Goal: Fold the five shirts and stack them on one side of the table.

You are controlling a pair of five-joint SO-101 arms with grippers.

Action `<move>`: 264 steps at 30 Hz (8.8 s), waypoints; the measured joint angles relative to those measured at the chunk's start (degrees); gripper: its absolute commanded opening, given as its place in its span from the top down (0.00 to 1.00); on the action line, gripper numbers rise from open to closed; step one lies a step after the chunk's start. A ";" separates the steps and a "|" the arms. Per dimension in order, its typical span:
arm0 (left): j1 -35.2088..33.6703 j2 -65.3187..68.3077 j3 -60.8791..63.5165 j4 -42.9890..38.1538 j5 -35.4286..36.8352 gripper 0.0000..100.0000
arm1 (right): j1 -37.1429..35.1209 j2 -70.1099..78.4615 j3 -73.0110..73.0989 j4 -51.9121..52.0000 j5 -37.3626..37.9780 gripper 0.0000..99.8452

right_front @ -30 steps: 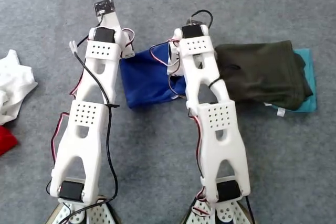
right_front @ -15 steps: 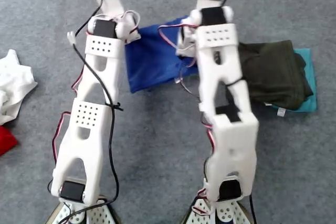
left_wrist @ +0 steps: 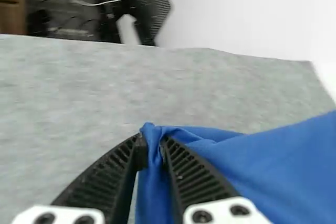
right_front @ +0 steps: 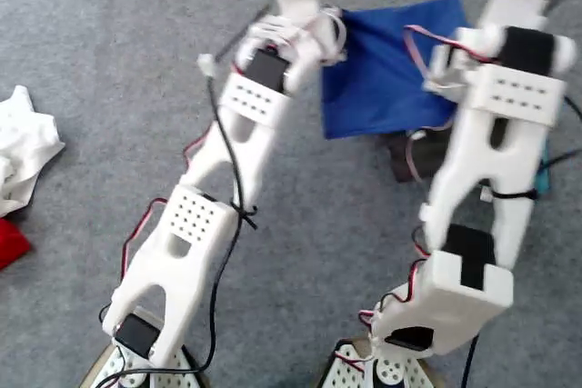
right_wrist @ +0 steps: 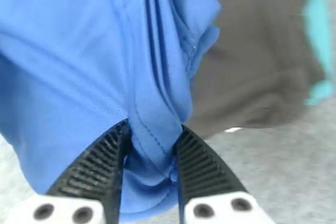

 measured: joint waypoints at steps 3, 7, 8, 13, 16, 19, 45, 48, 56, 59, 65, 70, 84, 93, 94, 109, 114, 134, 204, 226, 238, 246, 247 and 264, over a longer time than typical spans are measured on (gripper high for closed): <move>3.08 0.09 5.01 -6.68 0.00 0.97 | 4.75 0.00 0.00 -0.09 2.20 0.99; 5.89 0.09 9.93 -14.42 0.00 0.97 | 9.23 0.09 0.00 -1.41 4.04 0.98; 6.42 0.18 10.64 -15.82 0.00 0.97 | 10.29 0.70 0.00 -1.93 4.40 0.98; 8.00 2.64 11.69 -20.22 0.00 0.97 | 13.80 5.36 0.09 -3.69 5.36 0.98; 8.35 3.87 11.69 -21.45 0.00 0.97 | 14.59 7.03 0.09 -4.48 6.68 0.98; 8.53 4.31 11.69 -21.45 0.00 0.93 | 14.86 7.91 0.09 -4.75 8.62 0.96; -4.48 4.13 -4.31 8.70 -8.09 0.97 | 12.75 7.91 -10.81 0.44 8.09 0.95; -11.43 3.08 -4.31 18.02 -14.95 0.97 | 9.76 7.91 -11.08 0.62 7.82 0.98; -35.25 -5.45 -4.48 40.88 -21.71 0.96 | 1.32 6.24 -8.88 0.62 7.82 0.99; -45.27 -8.09 -4.48 42.99 -22.07 0.89 | -3.96 2.90 -2.99 0.62 7.82 0.99; -66.37 -17.93 2.02 43.43 -24.79 0.81 | -15.56 -5.71 13.63 0.62 7.47 0.99; -81.76 -29.36 23.12 43.43 -33.58 0.80 | -20.31 -11.16 24.88 0.62 4.22 0.99; -88.70 -36.66 81.05 30.24 -40.79 0.97 | -21.45 -12.75 35.60 0.53 3.34 0.99; -85.54 -37.71 74.64 36.04 -39.65 0.97 | -21.63 -12.75 35.60 0.62 3.34 0.99; -84.22 -38.68 73.67 37.10 -39.65 0.97 | -21.63 -12.75 35.60 0.62 3.34 0.99; -36.57 -87.82 93.27 41.58 -38.59 0.97 | -21.54 -12.75 35.60 0.70 3.34 0.99; -8.18 -101.10 103.65 38.95 -41.41 0.96 | -20.40 -12.75 35.60 0.70 3.34 0.99; -24.62 -103.12 91.96 42.29 -33.05 0.76 | -26.81 -12.75 27.16 0.70 9.14 0.72; -67.60 -66.90 125.80 -12.66 -12.04 0.76 | -52.48 10.55 12.40 0.26 24.79 0.80; -69.63 -66.37 123.87 -12.22 -12.04 0.76 | -63.38 27.34 17.05 -3.87 21.71 0.79; -69.63 -66.37 123.87 -12.13 -12.04 0.76 | -53.01 30.33 7.21 -5.01 21.01 0.99; -69.63 -66.37 123.87 -12.13 -12.04 0.76 | -46.42 30.33 -2.73 -2.46 21.01 0.99; -69.63 -66.37 123.87 -12.13 -12.04 0.76 | -45.71 30.33 -4.22 -2.29 21.01 0.99; -69.63 -66.37 123.87 -12.13 -10.55 0.76 | -50.64 31.38 -24.97 -10.02 21.01 0.99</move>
